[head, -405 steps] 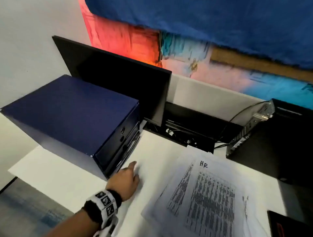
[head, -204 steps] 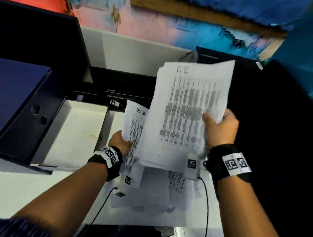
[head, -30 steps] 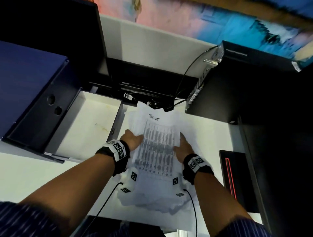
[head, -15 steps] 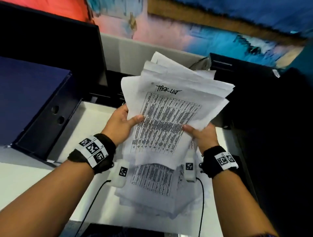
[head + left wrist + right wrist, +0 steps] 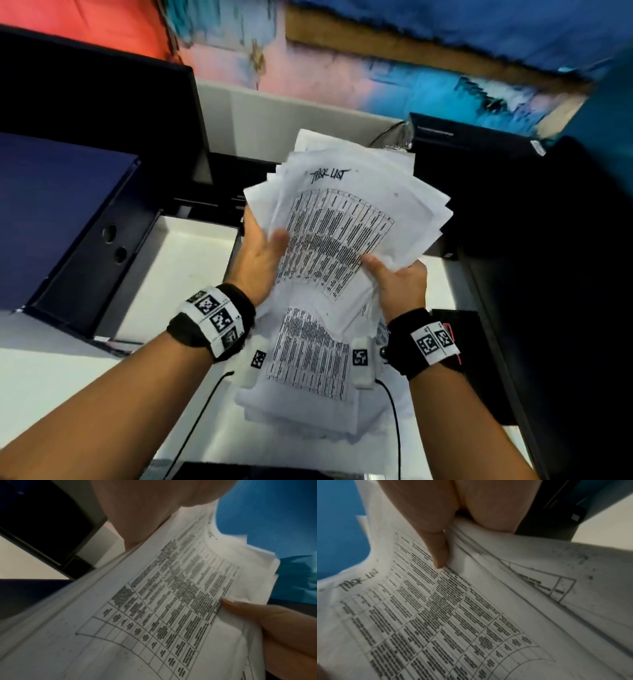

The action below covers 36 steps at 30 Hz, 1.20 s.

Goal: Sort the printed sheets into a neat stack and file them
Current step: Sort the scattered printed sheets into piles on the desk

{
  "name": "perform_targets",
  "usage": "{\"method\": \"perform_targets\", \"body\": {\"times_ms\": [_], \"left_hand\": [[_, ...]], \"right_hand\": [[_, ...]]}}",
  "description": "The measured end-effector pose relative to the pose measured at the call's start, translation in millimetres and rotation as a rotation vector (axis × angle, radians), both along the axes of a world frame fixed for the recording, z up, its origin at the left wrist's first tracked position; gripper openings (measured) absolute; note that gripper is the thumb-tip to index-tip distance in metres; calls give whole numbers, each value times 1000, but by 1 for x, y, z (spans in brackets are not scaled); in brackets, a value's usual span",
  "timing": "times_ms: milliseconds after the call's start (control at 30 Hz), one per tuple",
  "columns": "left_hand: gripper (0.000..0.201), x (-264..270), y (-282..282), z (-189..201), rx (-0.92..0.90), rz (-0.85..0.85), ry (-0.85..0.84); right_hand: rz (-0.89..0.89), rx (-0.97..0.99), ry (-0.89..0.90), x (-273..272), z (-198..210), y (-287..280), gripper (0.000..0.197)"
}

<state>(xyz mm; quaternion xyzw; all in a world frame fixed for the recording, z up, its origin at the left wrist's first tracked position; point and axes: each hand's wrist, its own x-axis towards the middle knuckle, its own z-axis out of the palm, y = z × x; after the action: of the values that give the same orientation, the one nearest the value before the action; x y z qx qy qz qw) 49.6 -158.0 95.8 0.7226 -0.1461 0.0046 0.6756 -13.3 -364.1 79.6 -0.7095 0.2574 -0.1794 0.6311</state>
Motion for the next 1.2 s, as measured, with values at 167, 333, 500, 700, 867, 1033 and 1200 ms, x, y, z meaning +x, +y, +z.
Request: {"method": "perform_targets", "body": {"times_ms": [167,333,500,700,867,1033,1200], "left_hand": [[41,4,-3,18,39,269,-154],[79,19,10,-18,-19,26,134],[43,15,-4,-29,198,79,235],[53,4,0,-23,54,158,346],[29,-5,-10,-42,301,83,383],[18,22,-2,-26,402,280,85],[28,41,13,-9,403,437,-12]], "right_hand": [[-7,-59,-103,-5,17,5,27],[27,-31,-132,-8,10,-3,50],[-68,114,-43,-2,3,11,34],[-114,188,-70,-8,-15,14,41],[-78,77,230,-8,-68,25,65],[2,-271,800,2,-105,6,95],[179,-448,1116,-12,-137,40,136]]}}
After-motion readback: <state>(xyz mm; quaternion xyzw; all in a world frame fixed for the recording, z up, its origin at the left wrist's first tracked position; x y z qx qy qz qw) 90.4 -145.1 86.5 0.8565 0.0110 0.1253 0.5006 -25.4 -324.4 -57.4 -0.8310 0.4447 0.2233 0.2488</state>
